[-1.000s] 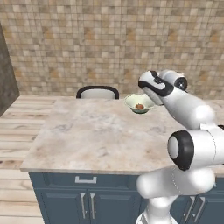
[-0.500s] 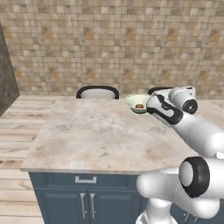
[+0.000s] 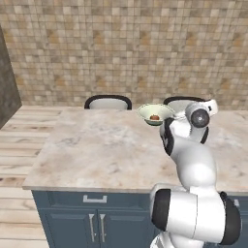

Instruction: Retrieve the apple and kiwi from the fridge and place them into the bowl on the dining table.

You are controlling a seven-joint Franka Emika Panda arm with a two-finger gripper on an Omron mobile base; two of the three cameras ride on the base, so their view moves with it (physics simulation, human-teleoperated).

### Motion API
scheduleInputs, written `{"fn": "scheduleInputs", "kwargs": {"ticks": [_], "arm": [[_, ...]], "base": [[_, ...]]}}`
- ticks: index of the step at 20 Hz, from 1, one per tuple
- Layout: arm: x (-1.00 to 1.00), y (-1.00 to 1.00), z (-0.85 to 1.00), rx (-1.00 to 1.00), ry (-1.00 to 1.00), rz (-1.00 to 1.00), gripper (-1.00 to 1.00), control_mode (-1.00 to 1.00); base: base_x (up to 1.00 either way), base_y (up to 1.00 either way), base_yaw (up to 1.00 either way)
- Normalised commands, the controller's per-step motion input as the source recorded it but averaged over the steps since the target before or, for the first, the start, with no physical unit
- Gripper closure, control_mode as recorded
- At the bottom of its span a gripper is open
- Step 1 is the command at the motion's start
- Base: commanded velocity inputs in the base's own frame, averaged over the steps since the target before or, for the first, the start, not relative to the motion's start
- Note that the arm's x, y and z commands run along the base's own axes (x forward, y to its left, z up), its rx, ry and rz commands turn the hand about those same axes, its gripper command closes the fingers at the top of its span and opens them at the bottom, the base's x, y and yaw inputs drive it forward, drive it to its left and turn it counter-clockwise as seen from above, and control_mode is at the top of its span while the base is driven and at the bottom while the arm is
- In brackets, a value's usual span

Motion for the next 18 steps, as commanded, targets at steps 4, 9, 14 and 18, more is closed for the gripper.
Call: {"fn": "scheduleInputs", "kwargs": {"ticks": [4, 9, 14, 18], "arm": [[0.01, 0.03, 0.00, 0.00, 0.00, 0.00, -1.00, 1.00], [0.00, 0.00, 0.00, 0.00, 0.00, 0.00, -1.00, 1.00], [0.00, 0.00, 0.00, 0.00, 0.00, 0.00, -1.00, 1.00], [0.00, 0.00, 0.00, 0.00, 0.00, 0.00, -1.00, 1.00]], "base": [[0.00, 0.00, 0.00], [-0.66, 0.00, -0.02], [-1.00, 0.00, -0.03], [-1.00, 0.00, -0.04]]}}
